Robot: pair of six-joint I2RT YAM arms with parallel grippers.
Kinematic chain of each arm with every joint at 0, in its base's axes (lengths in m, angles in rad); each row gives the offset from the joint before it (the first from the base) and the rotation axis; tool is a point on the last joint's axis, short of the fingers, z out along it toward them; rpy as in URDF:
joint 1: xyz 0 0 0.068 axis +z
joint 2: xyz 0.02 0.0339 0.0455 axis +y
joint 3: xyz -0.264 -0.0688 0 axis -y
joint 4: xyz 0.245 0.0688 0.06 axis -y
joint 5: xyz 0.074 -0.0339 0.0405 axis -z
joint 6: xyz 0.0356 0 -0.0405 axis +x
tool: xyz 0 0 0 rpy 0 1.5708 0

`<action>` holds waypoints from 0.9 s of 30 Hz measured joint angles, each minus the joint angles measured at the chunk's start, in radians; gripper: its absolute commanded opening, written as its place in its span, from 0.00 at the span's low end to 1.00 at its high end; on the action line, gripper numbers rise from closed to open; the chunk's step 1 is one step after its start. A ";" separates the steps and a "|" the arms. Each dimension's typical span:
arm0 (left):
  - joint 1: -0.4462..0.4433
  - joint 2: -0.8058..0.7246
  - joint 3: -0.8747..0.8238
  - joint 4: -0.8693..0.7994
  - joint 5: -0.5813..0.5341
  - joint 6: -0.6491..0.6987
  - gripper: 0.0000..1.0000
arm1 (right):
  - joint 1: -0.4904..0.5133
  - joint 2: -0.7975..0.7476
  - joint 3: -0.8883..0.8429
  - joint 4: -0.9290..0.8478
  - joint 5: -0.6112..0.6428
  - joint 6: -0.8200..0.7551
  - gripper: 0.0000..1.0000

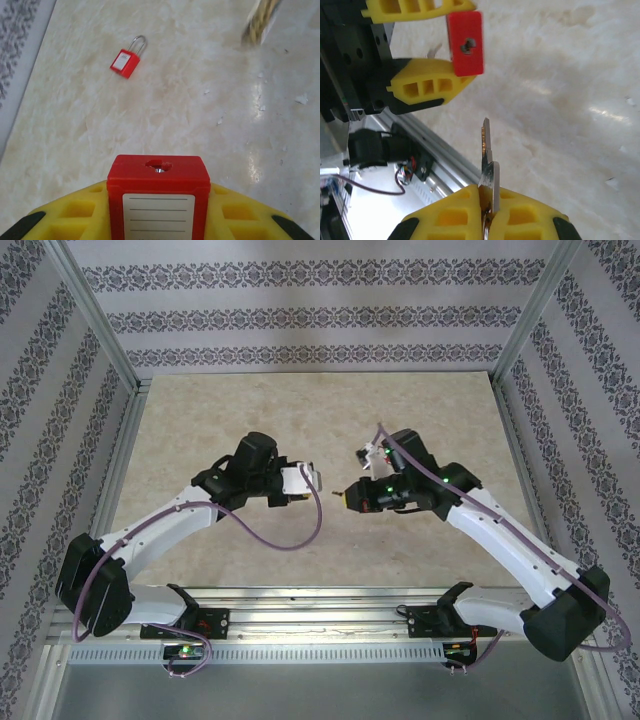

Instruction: Unlock with the key

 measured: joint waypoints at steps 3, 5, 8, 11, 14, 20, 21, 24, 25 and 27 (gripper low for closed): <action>-0.040 -0.014 -0.007 -0.001 -0.024 0.064 0.01 | 0.048 0.032 -0.004 0.017 0.009 0.006 0.00; -0.052 -0.018 -0.007 -0.001 -0.032 0.088 0.01 | 0.058 0.042 -0.006 0.029 0.021 0.015 0.00; -0.057 -0.018 -0.007 -0.005 -0.040 0.103 0.00 | 0.062 0.045 -0.006 0.046 0.042 0.025 0.00; -0.059 -0.018 -0.007 -0.017 -0.043 0.106 0.00 | 0.062 0.045 -0.006 0.060 0.071 0.027 0.00; -0.068 -0.016 -0.007 -0.022 -0.043 0.103 0.00 | 0.062 0.040 -0.008 0.071 0.099 0.029 0.00; -0.072 -0.014 -0.007 -0.023 -0.038 0.077 0.00 | 0.062 0.027 -0.039 0.135 0.113 0.048 0.00; -0.074 -0.014 -0.007 -0.022 -0.038 0.071 0.00 | 0.062 0.027 -0.046 0.144 0.113 0.051 0.00; -0.076 -0.014 -0.010 -0.021 -0.040 0.055 0.00 | 0.061 0.027 -0.062 0.167 0.110 0.061 0.00; -0.076 -0.014 -0.013 -0.019 -0.040 0.050 0.00 | 0.061 0.027 -0.066 0.176 0.109 0.068 0.00; -0.076 -0.014 -0.020 -0.019 -0.038 0.041 0.00 | 0.061 0.027 -0.071 0.188 0.105 0.076 0.00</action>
